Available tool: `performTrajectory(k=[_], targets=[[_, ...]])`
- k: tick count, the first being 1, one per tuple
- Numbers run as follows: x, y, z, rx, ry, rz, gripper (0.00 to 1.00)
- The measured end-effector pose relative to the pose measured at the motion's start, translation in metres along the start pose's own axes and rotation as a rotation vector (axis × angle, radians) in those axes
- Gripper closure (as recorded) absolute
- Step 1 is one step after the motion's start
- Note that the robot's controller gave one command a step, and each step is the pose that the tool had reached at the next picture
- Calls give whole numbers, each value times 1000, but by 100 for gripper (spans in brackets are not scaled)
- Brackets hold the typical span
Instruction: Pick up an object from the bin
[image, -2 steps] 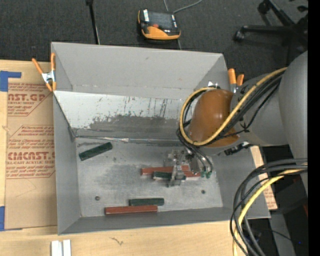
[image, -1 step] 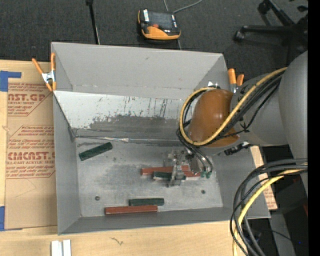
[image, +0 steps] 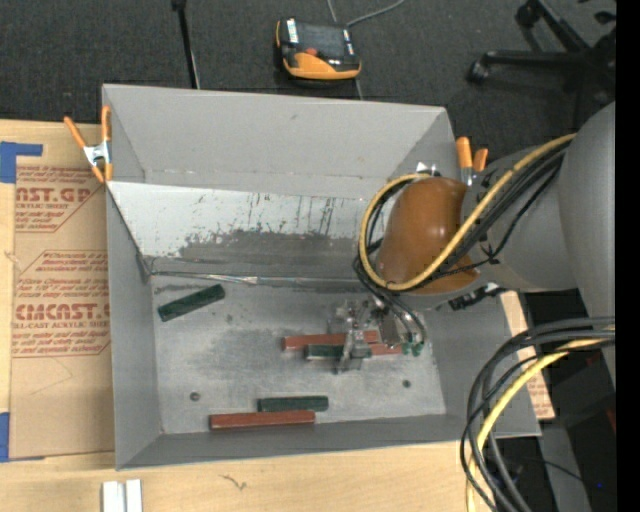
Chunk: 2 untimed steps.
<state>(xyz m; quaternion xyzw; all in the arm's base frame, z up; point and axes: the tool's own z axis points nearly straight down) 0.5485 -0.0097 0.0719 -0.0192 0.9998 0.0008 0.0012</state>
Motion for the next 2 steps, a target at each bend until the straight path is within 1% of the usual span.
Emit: performTrajectory(k=[2], targets=[[2,0,-15,0,9,0,100]])
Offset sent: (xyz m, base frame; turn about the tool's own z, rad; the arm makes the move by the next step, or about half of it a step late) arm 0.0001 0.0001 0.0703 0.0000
